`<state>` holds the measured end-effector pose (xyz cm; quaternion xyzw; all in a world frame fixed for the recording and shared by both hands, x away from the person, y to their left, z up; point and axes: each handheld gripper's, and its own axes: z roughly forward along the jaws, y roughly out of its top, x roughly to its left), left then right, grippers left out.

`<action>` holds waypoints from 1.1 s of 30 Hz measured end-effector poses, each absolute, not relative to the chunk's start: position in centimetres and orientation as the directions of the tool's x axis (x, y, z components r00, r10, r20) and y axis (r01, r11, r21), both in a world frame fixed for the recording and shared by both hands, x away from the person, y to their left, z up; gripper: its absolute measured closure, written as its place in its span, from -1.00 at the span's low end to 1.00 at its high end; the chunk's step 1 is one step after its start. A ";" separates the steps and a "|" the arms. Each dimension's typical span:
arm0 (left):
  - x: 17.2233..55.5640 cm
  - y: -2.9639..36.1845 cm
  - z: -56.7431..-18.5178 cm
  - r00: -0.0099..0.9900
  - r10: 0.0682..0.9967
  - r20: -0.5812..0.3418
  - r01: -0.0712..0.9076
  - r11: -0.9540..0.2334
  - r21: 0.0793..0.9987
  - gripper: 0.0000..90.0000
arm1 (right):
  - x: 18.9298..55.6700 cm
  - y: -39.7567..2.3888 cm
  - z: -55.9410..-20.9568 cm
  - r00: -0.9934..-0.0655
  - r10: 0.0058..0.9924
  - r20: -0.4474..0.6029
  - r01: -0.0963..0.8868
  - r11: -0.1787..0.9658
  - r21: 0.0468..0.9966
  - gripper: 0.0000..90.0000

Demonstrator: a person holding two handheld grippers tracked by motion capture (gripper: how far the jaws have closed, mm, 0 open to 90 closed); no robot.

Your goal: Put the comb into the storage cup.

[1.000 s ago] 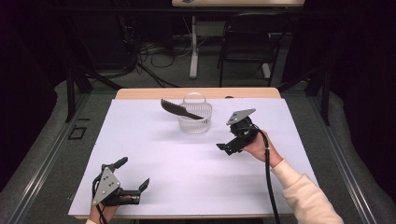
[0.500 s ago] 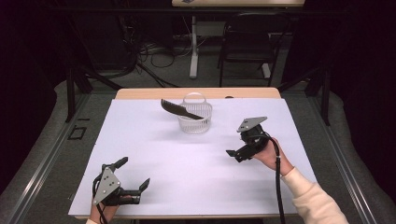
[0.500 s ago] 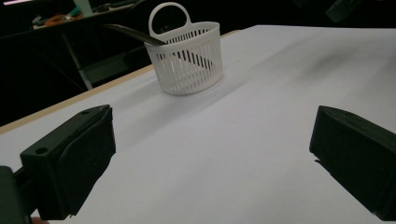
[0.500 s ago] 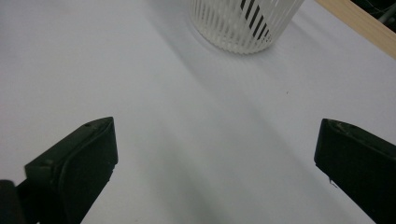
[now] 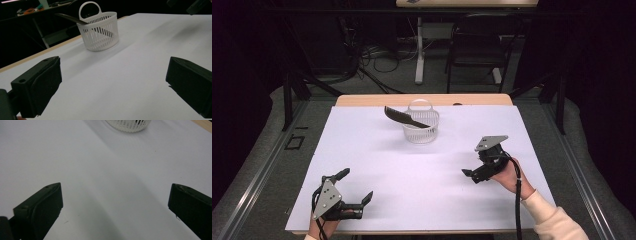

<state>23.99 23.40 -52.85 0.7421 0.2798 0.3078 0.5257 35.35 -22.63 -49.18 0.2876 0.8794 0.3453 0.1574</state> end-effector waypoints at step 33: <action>24.2 23.0 -53.0 0.666 0.728 0.161 0.098 -0.300 0.949 -0.99 | 30.6 -24.9 -49.7 -0.753 0.649 -0.113 0.356 0.546 0.758 -1.00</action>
